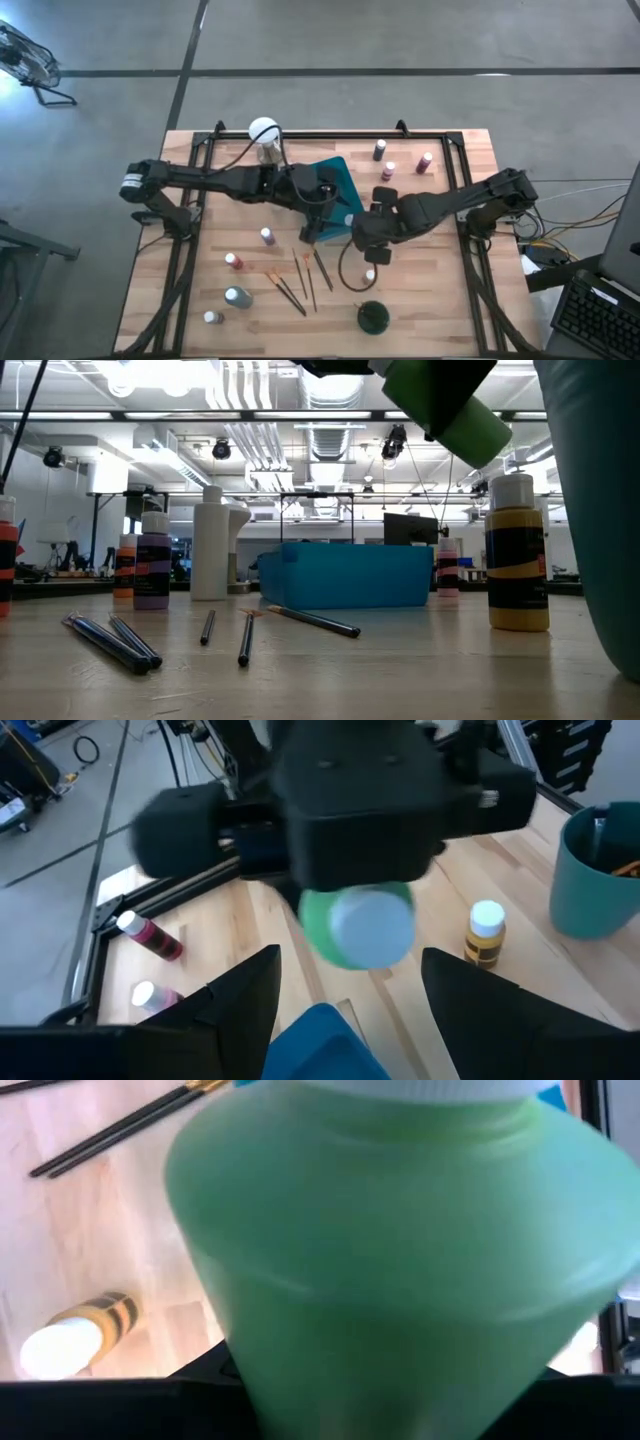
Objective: Pick & Place Paint Supplies
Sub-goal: Put the green paint bottle into the blue bin
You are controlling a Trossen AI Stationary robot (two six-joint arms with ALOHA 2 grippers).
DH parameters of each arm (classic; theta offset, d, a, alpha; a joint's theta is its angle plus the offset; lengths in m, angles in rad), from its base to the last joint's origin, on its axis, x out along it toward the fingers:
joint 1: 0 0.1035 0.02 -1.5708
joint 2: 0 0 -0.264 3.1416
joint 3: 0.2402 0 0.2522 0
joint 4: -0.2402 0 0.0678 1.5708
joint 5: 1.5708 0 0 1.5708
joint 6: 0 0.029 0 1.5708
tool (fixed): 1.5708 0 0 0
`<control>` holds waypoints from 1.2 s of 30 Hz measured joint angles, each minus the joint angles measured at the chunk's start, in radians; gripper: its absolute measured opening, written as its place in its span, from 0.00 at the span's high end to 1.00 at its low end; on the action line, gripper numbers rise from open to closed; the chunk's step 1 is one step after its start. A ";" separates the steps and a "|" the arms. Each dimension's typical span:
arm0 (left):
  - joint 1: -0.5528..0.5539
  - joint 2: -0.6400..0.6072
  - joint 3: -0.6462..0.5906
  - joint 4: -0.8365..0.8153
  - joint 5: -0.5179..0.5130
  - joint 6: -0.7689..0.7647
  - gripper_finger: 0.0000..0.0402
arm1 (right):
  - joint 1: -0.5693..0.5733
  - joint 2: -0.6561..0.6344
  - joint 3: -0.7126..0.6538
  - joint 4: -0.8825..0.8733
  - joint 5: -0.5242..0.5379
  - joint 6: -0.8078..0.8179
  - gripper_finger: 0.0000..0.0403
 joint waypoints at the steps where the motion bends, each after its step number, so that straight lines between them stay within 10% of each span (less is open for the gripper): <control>1: 0.000 0.000 -0.001 -0.003 0.004 0.000 0.38 | -0.007 0.001 0.003 0.001 0.000 -0.003 0.61; 36: 0.002 0.011 -0.017 0.034 -0.019 0.032 0.40 | -0.061 0.017 0.005 0.105 -0.052 -0.110 0.61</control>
